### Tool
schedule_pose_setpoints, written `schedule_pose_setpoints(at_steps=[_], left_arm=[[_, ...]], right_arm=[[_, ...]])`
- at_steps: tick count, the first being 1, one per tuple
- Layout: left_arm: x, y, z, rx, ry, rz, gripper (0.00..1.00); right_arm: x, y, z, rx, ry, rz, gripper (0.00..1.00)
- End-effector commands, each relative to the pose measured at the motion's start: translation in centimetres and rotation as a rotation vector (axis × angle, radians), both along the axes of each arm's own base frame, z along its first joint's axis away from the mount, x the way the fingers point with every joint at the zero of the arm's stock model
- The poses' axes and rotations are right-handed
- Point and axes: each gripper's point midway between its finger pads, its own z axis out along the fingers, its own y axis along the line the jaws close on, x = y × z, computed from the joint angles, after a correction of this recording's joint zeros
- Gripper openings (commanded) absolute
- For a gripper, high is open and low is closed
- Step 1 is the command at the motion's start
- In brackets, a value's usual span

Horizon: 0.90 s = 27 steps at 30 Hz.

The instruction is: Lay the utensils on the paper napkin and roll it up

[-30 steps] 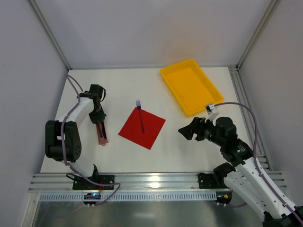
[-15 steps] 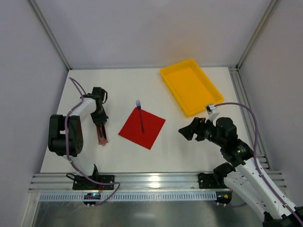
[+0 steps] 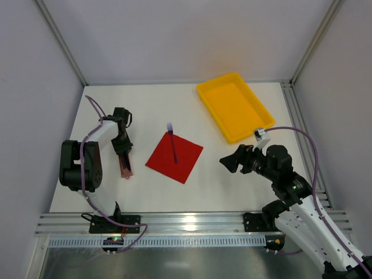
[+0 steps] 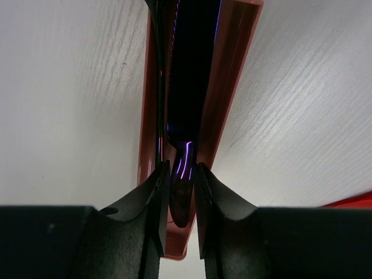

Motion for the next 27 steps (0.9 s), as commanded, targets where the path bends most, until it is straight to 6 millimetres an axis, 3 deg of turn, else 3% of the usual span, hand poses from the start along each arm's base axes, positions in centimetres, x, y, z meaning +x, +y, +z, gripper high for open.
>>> schedule_pose_setpoints(at_steps=[1,15,24,27], left_arm=[[0.6,0.3,-0.2,0.007,-0.021,0.011,0.28],[0.4,0.1,-2.0,-0.005,0.018,0.007,0.28],[0.7,-0.2,-2.1,-0.017,0.012,0.000,0.27],[0.7,-0.2,-2.2,-0.019,0.014,-0.002,0.19]], right_arm=[[0.0,0.0,1.2,0.006,-0.044,0.005,0.80],[-0.1,-0.1,1.4,0.005,-0.049,0.006,0.80],[-0.1,0.0,1.3,0.007,-0.046,0.007,0.80],[-0.1,0.0,1.4,0.007,-0.047,0.007,0.80]])
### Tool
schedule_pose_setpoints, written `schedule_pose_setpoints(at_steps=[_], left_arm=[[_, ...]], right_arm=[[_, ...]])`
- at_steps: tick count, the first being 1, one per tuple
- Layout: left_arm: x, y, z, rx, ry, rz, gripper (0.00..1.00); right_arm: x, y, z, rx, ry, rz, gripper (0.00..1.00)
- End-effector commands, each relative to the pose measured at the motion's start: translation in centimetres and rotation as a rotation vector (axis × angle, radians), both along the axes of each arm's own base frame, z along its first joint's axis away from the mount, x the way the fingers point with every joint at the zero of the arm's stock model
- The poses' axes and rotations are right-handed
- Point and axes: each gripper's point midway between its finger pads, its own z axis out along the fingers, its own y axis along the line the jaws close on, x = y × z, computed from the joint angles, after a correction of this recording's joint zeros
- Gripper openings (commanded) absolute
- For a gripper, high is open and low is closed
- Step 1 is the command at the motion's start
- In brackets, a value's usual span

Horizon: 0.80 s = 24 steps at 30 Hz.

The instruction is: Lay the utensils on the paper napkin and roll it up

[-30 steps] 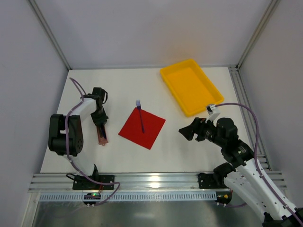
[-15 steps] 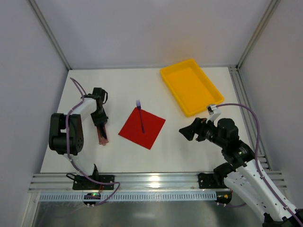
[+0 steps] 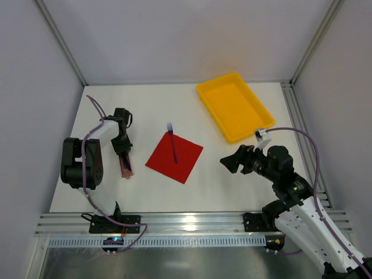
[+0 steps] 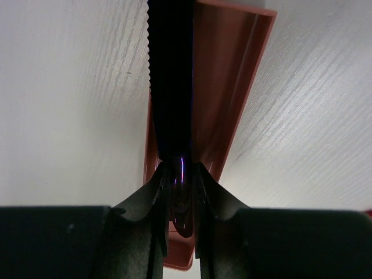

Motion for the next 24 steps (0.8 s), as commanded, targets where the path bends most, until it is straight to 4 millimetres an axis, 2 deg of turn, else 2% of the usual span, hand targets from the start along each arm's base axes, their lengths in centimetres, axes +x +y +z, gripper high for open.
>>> schedule_pose_setpoints(at_steps=[1,6,17,24], left_arm=[[0.5,-0.6,-1.3,-0.035,0.002,-0.006,0.17],[0.5,-0.6,-1.1,-0.033,0.010,-0.007,0.01],[0.4,-0.8,1.3,0.004,0.014,-0.025,0.00],[-0.1,-0.6,2.0,0.018,0.035,-0.034,0.00]], right_arm=[[0.0,0.0,1.1,0.001,-0.032,0.006,0.80],[0.0,0.0,1.4,0.004,-0.037,0.003,0.80],[0.3,0.0,1.6,0.000,-0.034,0.000,0.80],[0.4,0.1,1.9,0.002,-0.035,0.000,0.80]])
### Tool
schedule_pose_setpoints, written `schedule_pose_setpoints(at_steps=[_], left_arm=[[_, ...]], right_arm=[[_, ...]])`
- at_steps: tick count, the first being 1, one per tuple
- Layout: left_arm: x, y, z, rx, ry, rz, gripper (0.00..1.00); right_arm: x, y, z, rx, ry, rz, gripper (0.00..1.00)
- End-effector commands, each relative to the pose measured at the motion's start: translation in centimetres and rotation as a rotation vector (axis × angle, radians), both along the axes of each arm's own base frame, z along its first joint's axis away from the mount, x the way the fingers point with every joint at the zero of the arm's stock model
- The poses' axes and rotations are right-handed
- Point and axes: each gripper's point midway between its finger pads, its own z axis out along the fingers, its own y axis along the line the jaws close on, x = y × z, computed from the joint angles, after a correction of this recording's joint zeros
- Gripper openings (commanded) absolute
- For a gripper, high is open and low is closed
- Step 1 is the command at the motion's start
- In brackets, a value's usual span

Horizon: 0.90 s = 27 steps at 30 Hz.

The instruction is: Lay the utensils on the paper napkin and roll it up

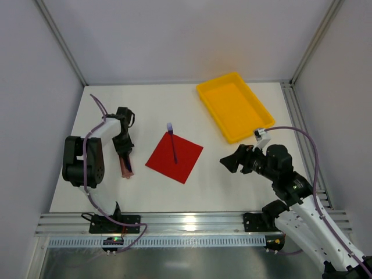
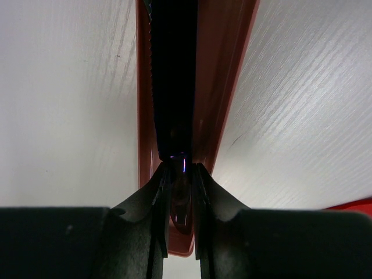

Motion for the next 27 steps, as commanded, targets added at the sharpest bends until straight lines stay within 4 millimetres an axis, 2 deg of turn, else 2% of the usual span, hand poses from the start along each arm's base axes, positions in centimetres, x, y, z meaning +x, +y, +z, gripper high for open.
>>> schedule_pose_setpoints(at_steps=[1,9,21,24,26,27], left_arm=[[0.4,0.1,1.6,0.015,-0.017,-0.010,0.00],[0.2,0.1,3.5,0.032,-0.042,-0.028,0.00],[0.0,-0.2,7.8,0.052,-0.110,-0.038,0.00],[0.0,-1.1,8.4,0.025,-0.128,-0.054,0.00],[0.2,-2.7,8.6,-0.017,-0.142,-0.073,0.00],[0.2,-4.1,8.7,-0.048,-0.151,-0.110,0.00]], right_arm=[[0.4,0.1,2.3,0.013,-0.057,0.000,0.80],[0.5,0.1,2.0,0.012,-0.046,-0.006,0.80],[0.6,0.1,2.0,0.012,-0.037,-0.011,0.80],[0.6,0.1,1.9,0.010,-0.033,-0.011,0.80],[0.7,0.0,1.8,0.003,-0.036,-0.014,0.80],[0.6,0.0,1.7,0.001,-0.032,-0.016,0.80]])
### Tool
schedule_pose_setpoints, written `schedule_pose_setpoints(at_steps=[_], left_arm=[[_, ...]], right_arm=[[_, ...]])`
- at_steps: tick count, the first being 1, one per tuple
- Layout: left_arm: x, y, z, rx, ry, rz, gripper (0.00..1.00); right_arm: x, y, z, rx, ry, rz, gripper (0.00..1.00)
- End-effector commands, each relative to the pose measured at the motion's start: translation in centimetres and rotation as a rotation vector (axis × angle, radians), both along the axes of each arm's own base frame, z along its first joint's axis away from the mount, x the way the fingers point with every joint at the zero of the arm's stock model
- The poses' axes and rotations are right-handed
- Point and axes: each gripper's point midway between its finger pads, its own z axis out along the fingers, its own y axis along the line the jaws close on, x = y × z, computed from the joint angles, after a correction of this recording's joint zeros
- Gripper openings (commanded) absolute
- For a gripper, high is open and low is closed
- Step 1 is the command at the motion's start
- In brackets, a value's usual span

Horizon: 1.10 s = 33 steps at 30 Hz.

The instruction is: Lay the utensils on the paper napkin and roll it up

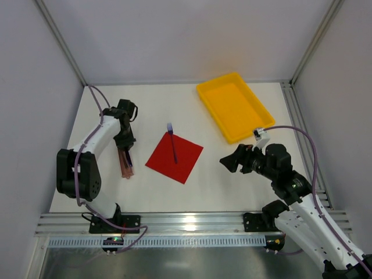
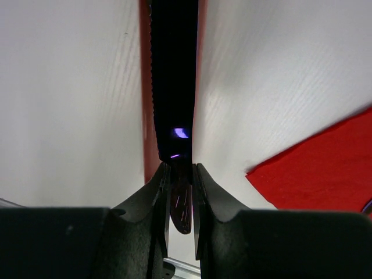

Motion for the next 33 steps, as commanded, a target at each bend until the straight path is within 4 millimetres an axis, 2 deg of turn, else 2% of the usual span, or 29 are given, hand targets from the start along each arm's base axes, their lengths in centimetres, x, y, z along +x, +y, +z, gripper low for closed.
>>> schedule_pose_setpoints(at_steps=[1,3,4,6,7,8,10,12,14,15,18,25,33], left_arm=[[0.7,-3.7,2.0,-0.097,-0.072,-0.070,0.00],[1.3,-5.2,2.1,-0.109,-0.093,-0.070,0.00],[1.3,-6.7,1.5,-0.120,-0.081,-0.102,0.00],[2.3,-8.6,1.7,-0.145,-0.107,-0.108,0.00],[2.4,-10.1,0.8,-0.141,-0.084,-0.134,0.00],[3.3,-11.2,1.2,-0.158,-0.113,-0.140,0.00],[3.6,-13.7,0.0,-0.174,-0.091,-0.173,0.00],[4.5,-15.6,0.0,-0.173,-0.108,-0.200,0.00],[5.0,-16.5,-0.9,-0.171,-0.099,-0.190,0.00],[5.6,-17.2,-0.7,-0.188,-0.116,-0.192,0.00],[6.5,-17.7,-1.6,-0.194,-0.119,-0.167,0.00],[6.9,-18.3,-3.6,-0.191,-0.074,-0.154,0.00],[6.8,-18.4,-4.4,-0.196,-0.057,-0.140,0.00]], right_arm=[[0.5,-0.1,1.7,0.004,-0.049,-0.013,0.80],[0.6,-0.1,1.6,0.001,-0.046,-0.016,0.80],[0.6,-0.1,1.6,0.001,-0.045,-0.016,0.80],[0.6,-0.2,1.5,-0.002,-0.043,-0.018,0.80],[0.6,-0.2,1.5,-0.003,-0.044,-0.018,0.80],[0.6,-0.2,1.4,-0.006,-0.041,-0.021,0.80],[0.5,-0.3,1.3,-0.010,-0.039,-0.023,0.80],[0.5,-0.5,1.4,-0.013,-0.039,-0.030,0.80],[0.5,-0.5,1.5,-0.013,-0.045,-0.032,0.80],[0.5,-0.6,1.5,-0.013,-0.045,-0.032,0.80],[0.5,-0.7,1.6,-0.019,-0.047,-0.036,0.80],[0.8,-0.7,1.3,-0.033,-0.043,-0.037,0.80],[0.9,-0.7,1.5,-0.037,-0.051,-0.035,0.80]])
